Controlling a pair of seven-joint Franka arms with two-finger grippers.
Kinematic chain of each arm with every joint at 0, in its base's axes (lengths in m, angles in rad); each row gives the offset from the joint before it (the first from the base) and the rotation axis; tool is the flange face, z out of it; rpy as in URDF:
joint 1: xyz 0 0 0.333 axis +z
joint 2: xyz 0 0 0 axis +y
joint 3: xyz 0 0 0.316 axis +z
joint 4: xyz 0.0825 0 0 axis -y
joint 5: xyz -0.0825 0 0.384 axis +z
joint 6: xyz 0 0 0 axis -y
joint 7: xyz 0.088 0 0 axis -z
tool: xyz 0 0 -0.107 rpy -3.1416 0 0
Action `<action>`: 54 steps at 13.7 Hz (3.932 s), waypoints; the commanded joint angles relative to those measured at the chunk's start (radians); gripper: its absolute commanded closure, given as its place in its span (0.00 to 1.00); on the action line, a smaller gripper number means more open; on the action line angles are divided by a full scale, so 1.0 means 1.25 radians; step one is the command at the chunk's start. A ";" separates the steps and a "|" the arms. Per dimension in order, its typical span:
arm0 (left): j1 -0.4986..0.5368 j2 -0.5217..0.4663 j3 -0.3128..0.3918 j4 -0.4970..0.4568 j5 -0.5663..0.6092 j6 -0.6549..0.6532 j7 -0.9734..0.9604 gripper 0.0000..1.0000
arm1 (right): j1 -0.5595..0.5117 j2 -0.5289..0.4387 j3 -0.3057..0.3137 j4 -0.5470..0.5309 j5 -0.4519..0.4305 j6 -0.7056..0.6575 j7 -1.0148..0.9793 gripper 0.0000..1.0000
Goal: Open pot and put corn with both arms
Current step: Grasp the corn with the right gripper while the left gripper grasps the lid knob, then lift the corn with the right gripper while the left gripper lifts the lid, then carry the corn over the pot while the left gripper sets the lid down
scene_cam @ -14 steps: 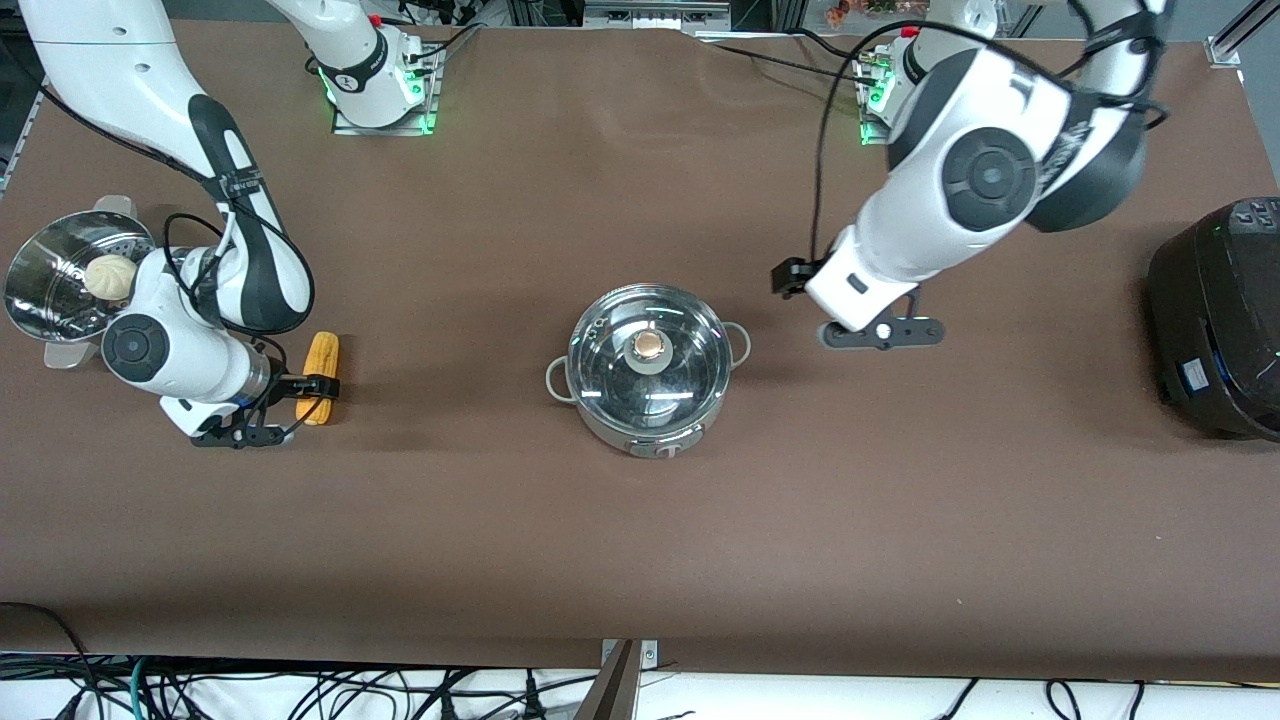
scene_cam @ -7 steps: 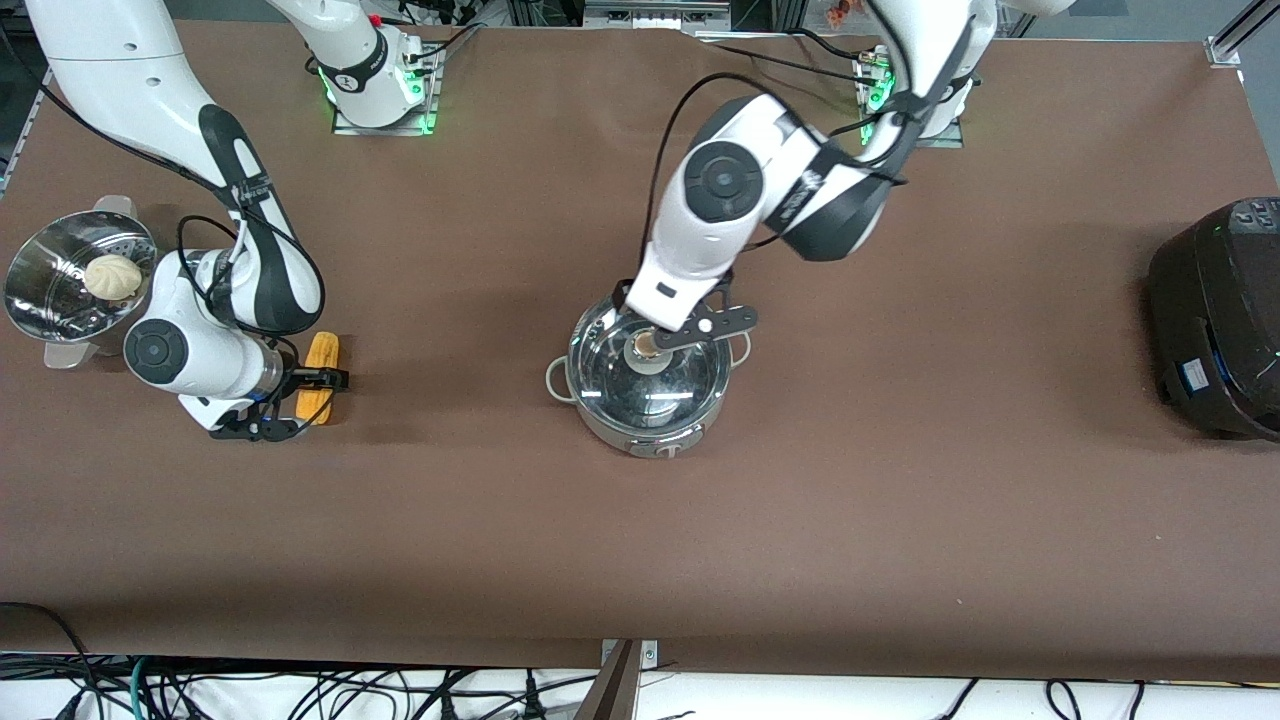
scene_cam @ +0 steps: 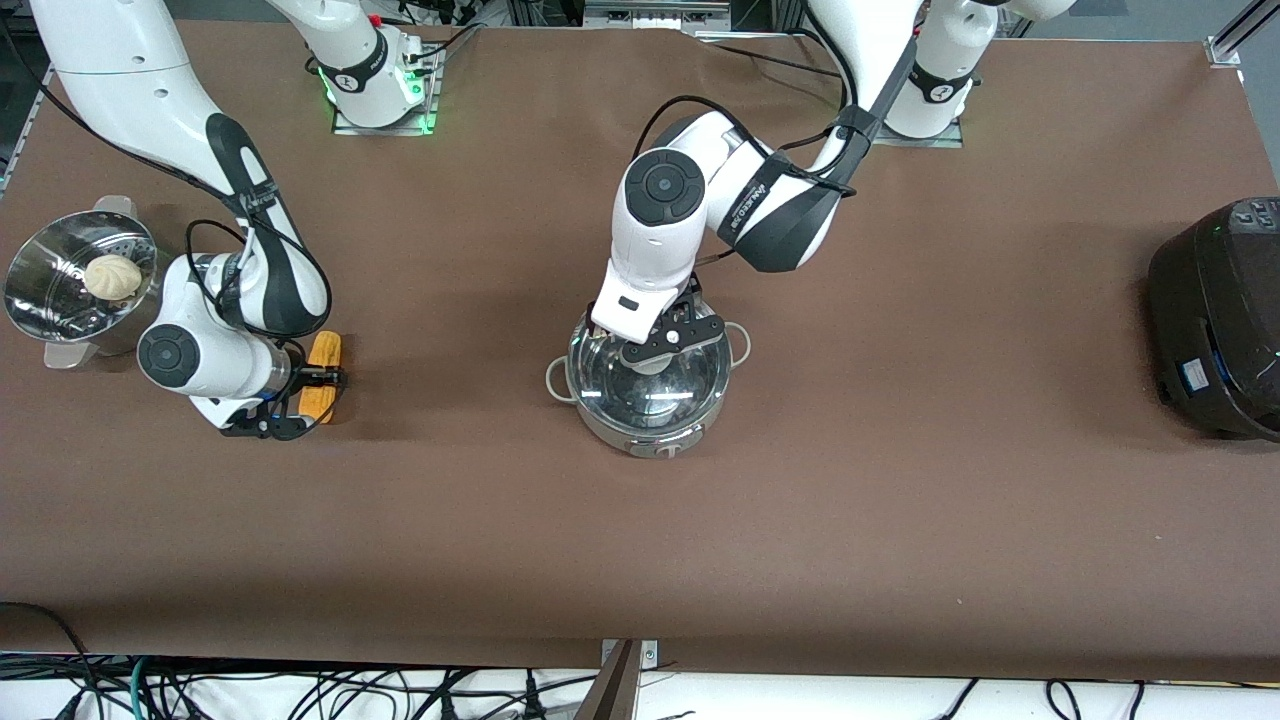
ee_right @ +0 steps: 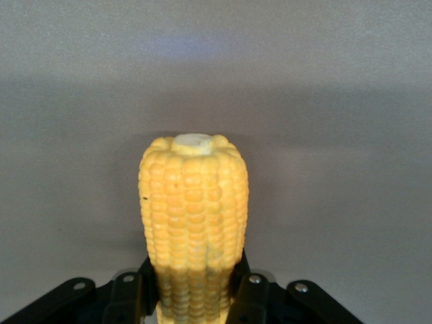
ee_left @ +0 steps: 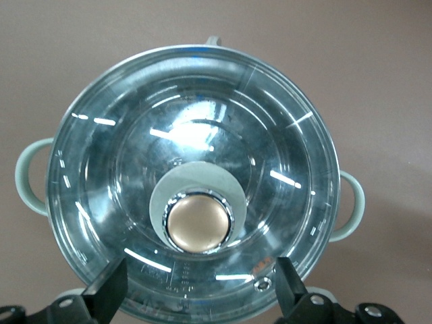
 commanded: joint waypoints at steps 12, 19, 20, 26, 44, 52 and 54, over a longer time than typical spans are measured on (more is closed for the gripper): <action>-0.027 0.053 0.021 0.036 0.045 0.019 -0.012 0.37 | 0.002 -0.037 0.020 0.321 0.016 -0.399 -0.011 1.00; -0.029 0.047 0.021 0.034 0.070 -0.009 -0.008 1.00 | 0.007 -0.057 0.021 0.470 0.033 -0.569 -0.013 1.00; -0.029 0.040 0.021 0.035 0.069 -0.027 -0.008 1.00 | 0.007 -0.057 0.028 0.489 0.032 -0.589 -0.013 1.00; -0.013 -0.052 0.020 0.035 0.059 -0.156 0.028 1.00 | 0.018 -0.073 0.061 0.605 0.031 -0.706 -0.006 1.00; 0.527 -0.404 0.021 -0.674 0.050 0.228 1.005 1.00 | 0.398 0.057 0.185 0.645 0.031 -0.342 0.589 1.00; 0.543 -0.270 0.040 -0.763 0.039 0.417 1.063 1.00 | 0.436 0.178 0.185 0.644 0.026 -0.225 0.584 1.00; 0.543 -0.264 0.041 -0.768 0.039 0.417 1.062 0.96 | 0.436 0.202 0.185 0.643 0.026 -0.199 0.566 1.00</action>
